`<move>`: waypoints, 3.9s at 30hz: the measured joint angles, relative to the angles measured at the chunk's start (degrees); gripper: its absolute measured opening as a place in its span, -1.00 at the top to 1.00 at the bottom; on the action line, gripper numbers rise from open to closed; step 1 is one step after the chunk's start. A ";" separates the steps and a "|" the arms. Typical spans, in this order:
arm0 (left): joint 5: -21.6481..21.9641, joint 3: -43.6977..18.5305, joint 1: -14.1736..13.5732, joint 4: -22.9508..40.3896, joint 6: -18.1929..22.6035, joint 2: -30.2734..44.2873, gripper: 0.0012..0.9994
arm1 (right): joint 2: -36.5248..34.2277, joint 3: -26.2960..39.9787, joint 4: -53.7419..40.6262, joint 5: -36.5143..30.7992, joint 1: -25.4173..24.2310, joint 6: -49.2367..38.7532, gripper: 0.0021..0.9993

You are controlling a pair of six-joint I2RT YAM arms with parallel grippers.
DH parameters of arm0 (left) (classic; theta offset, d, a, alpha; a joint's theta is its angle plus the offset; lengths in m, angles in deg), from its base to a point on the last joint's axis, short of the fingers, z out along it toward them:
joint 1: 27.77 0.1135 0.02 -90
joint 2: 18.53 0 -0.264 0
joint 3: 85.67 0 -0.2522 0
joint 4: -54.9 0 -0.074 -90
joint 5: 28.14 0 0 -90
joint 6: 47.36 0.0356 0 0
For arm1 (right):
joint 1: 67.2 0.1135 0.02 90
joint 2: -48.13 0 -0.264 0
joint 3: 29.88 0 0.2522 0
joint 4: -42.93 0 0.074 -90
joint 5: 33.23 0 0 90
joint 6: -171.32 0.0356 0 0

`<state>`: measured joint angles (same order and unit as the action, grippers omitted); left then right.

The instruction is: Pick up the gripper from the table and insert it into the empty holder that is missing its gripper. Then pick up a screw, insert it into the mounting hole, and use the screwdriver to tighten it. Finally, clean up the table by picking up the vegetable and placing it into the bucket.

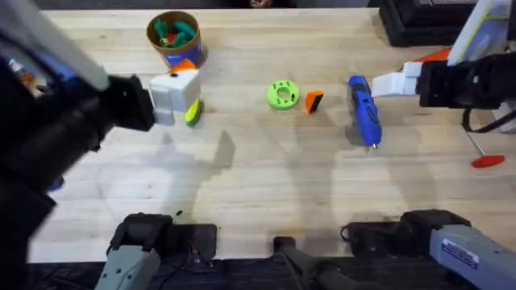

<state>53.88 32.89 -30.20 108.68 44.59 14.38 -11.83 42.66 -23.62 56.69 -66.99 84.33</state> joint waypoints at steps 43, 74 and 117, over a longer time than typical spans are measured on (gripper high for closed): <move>-62.11 47.35 4.22 -34.99 0.19 -32.66 -0.97 | 0.00 0.00 0.00 -0.02 0.00 0.00 -0.99; -55.95 47.26 4.24 -33.66 0.20 -32.61 -0.97 | 0.00 0.00 0.00 -0.02 0.00 0.00 -0.99; -51.96 47.26 4.24 -34.28 -1.28 -32.62 -0.97 | 0.00 0.00 0.00 -0.02 0.00 0.00 -0.99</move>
<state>1.92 80.14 -25.96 74.40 43.31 -18.24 -11.83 42.66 -23.62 56.67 -66.99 84.33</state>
